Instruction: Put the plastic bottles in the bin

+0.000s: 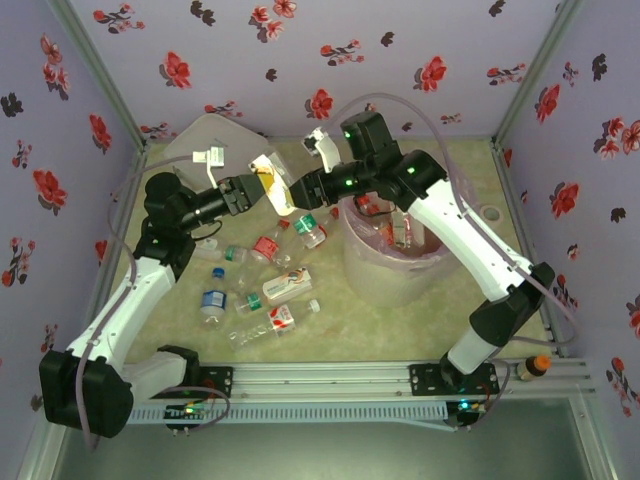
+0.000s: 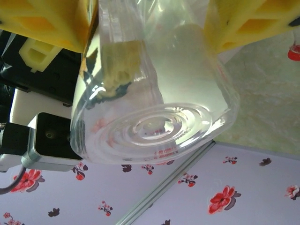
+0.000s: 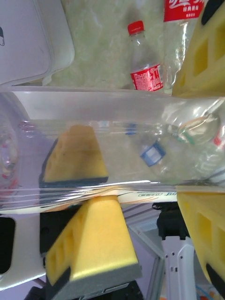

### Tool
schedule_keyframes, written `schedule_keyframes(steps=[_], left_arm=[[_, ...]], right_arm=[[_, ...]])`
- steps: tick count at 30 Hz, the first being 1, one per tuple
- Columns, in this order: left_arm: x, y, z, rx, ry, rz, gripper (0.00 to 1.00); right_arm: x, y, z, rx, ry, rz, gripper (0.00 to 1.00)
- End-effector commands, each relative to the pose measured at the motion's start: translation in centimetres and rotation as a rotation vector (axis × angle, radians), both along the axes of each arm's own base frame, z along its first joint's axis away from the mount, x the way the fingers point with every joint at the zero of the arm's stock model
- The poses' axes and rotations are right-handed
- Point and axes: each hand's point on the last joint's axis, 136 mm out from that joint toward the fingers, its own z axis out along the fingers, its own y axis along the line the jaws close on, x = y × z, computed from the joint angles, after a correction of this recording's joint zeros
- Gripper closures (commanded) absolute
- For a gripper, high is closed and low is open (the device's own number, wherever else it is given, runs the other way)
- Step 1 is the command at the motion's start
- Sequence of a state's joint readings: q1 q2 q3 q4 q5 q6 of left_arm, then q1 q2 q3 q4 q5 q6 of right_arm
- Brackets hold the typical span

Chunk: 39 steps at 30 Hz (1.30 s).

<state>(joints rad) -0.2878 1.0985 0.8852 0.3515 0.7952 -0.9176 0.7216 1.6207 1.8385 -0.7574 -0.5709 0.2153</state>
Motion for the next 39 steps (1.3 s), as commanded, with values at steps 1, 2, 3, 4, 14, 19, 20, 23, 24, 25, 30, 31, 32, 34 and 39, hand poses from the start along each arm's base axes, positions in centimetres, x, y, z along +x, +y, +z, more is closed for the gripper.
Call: schedule_keyframes(steps=[1,2,3,4,14,19,20,23,24,25,30,31,32,34,39], left_arm=[[0.1,0.3,-0.5,0.022,0.007,0.026,0.28],[0.1,0.4,-0.6,0.023,0.006,0.033,0.26],[0.1,0.5,-0.6,0.023,0.006,0.035,0.25],[0.1,0.5,-0.5,0.022,0.006,0.038,0.24],[1.2,1.5,-3.1,0.116,0.052,0.118,0.12],[2.7,2.7,-8.7,0.388,0.161,0.246,0.14],[2.9,2.8,-9.7,0.435,0.174,0.26,0.14],[3.1,2.7,-12.2,0.533,0.211,0.279,0.15],[3.1,2.7,-12.9,0.558,0.22,0.282,0.15],[3.1,2.7,-13.7,0.585,0.229,0.285,0.16],[2.9,3.0,-16.7,0.721,0.259,0.315,0.16],[2.9,2.9,-17.1,0.737,0.264,0.312,0.16],[2.8,2.7,-17.5,0.752,0.269,0.308,0.16],[2.7,2.5,-18.0,0.785,0.27,0.302,0.16],[2.3,2.1,-18.8,0.841,0.261,0.285,0.14]], right_arm=[[0.2,-0.7,3.2,0.086,-0.076,-0.028,0.6],[0.3,-0.9,3.6,0.095,-0.083,-0.037,0.62],[0.3,-1.1,4.1,0.103,-0.089,-0.045,0.62],[0.4,-1.5,4.6,0.113,-0.1,-0.055,0.63],[0.7,-10.8,9.1,0.113,-0.246,-0.324,0.78],[0.0,-17.3,7.1,-0.076,-0.31,-0.551,0.84],[-0.1,-18.6,6.4,-0.128,-0.321,-0.592,0.86],[-0.5,-21.6,4.4,-0.271,-0.324,-0.683,0.9],[-0.5,-22.5,3.7,-0.32,-0.32,-0.71,0.91],[-0.5,-23.6,2.9,-0.38,-0.313,-0.745,0.91],[-0.3,-26.6,-0.3,-0.587,-0.267,-0.829,0.94],[-0.1,-27.0,-0.8,-0.622,-0.26,-0.844,0.94],[-0.1,-27.1,-1.6,-0.651,-0.242,-0.839,0.94],[0.1,-27.4,-2.8,-0.7,-0.212,-0.843,0.95],[0.2,-28.2,-6.5,-0.763,-0.102,-0.889,0.94]])
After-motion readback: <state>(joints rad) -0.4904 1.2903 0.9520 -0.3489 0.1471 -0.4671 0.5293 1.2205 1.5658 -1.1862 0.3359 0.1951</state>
